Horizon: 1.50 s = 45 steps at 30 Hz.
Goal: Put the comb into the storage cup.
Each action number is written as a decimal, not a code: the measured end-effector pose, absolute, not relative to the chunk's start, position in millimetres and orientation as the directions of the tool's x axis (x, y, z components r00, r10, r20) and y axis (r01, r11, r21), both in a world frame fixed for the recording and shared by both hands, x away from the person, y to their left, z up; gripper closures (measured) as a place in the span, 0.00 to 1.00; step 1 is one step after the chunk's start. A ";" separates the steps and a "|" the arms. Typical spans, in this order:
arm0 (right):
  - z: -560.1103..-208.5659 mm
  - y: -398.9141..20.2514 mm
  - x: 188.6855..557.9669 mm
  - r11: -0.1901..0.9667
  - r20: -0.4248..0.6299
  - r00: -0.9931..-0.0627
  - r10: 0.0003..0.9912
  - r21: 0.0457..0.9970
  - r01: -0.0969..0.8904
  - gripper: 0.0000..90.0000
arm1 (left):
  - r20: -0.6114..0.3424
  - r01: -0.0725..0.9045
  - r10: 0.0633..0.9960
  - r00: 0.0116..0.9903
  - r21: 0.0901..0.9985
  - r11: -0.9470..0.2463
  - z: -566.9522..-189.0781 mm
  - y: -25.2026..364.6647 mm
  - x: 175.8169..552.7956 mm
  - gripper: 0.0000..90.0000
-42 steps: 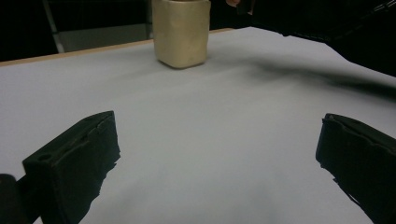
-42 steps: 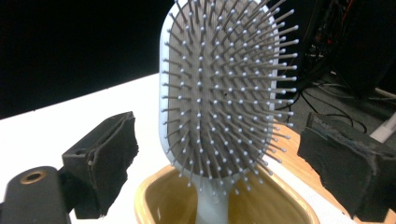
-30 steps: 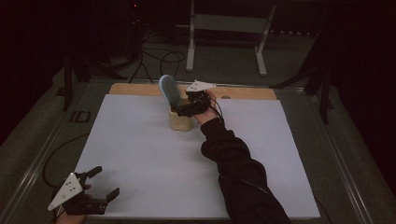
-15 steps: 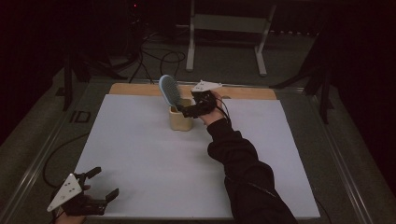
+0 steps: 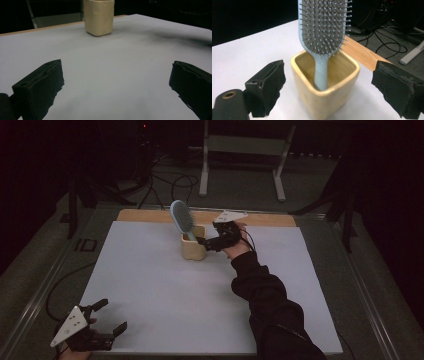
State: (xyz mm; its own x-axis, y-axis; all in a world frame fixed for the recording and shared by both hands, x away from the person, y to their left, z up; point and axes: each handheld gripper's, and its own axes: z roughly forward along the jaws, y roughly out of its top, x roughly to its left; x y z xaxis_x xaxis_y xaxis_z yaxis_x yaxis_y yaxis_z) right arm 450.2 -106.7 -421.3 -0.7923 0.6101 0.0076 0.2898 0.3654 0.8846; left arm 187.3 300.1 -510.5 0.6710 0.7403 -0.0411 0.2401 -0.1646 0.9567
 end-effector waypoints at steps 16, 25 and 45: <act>-431.2 -134.6 425.8 0.344 0.038 -0.782 0.622 0.884 0.317 0.12 | -0.038 0.241 0.743 0.668 0.956 -0.168 -510.4 299.7 186.6 0.00; -439.3 -150.4 412.1 0.355 0.033 -0.781 0.624 0.878 0.321 0.12 | -0.036 0.241 0.745 0.666 0.956 -0.169 -510.3 299.9 186.1 0.00; -473.3 -195.8 381.7 0.350 0.067 -0.759 0.647 0.859 0.374 0.12 | -0.035 0.242 0.747 0.664 0.955 -0.170 -510.1 299.7 185.6 0.00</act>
State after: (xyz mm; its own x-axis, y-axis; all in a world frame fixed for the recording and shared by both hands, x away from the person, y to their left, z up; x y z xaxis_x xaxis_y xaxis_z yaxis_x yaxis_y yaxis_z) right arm 381.7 -195.8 -473.3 -0.7591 0.6474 0.0674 0.3745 0.3497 0.8588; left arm 185.6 299.7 -510.1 0.6643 0.7466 -0.0354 0.2421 -0.1701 0.9552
